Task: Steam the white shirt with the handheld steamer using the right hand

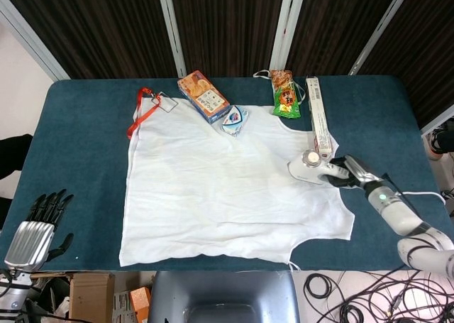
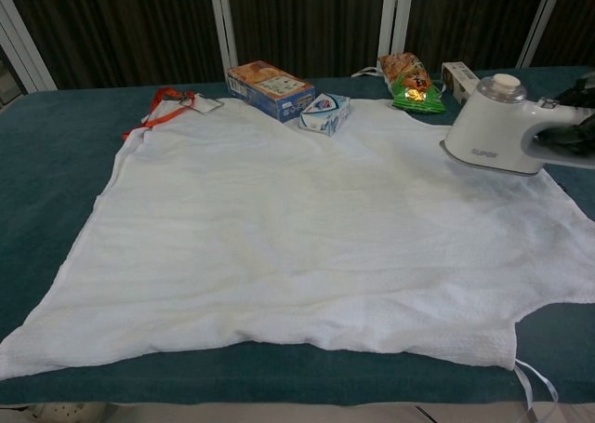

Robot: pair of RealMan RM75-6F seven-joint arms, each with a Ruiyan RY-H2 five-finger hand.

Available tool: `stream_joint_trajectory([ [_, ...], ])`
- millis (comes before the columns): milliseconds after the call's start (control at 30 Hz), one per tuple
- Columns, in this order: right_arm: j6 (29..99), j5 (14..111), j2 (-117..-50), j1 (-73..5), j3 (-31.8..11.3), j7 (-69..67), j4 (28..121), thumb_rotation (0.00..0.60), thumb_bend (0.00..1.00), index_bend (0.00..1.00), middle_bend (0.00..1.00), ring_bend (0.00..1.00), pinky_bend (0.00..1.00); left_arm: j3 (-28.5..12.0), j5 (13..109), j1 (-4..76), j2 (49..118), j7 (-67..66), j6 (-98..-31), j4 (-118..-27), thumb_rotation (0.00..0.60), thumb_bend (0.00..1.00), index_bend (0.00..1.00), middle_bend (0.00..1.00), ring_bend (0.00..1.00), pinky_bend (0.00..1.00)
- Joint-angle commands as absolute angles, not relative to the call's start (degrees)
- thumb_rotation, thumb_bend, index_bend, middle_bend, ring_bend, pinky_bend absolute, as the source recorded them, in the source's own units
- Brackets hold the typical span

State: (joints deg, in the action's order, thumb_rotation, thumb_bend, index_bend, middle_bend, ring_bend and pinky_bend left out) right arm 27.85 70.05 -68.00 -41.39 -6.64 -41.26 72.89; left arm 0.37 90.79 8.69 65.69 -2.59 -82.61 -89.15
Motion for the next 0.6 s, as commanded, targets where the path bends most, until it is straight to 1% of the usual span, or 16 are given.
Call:
stream_joint_trajectory([
  [33,23.94,63.26,-72.08,-46.07,-8.46,-34.44,73.20,0.600,0.77,1.00,1.00,1.00,1.00,0.26,90.64,8.76,65.66,-2.54,-82.54,-89.09,0.600,0.37,0.00,0.00,0.01,0.04],
  [133,23.23,58.90,-73.87,-47.98,-8.47,-30.72,72.58,0.600,0.77,1.00,1.00,1.00,1.00,0.25,90.52,8.80,65.62,-2.44,-82.40,-89.11,0.600,0.37,0.00,0.00,0.01,0.04],
  [267,23.24,52.78,-75.99,-50.47,-7.03,-24.72,70.76,0.600,0.77,1.00,1.00,1.00,1.00,0.16,90.39,8.76,65.51,-2.23,-82.52,-89.10,0.600,0.37,0.00,0.00,0.01,0.04],
  [467,26.14,43.89,-77.81,-52.42,-4.74,-17.09,68.17,0.600,0.77,1.00,1.00,1.00,1.00,0.19,90.43,8.61,65.38,-1.95,-82.79,-89.12,0.600,0.37,0.00,0.00,0.01,0.04],
  [600,26.29,38.38,-78.95,-53.50,-3.72,-13.69,65.54,0.600,0.77,1.00,1.00,1.00,1.00,0.30,90.57,8.52,65.40,-2.07,-82.92,-89.18,0.600,0.37,0.00,0.00,0.01,0.04],
])
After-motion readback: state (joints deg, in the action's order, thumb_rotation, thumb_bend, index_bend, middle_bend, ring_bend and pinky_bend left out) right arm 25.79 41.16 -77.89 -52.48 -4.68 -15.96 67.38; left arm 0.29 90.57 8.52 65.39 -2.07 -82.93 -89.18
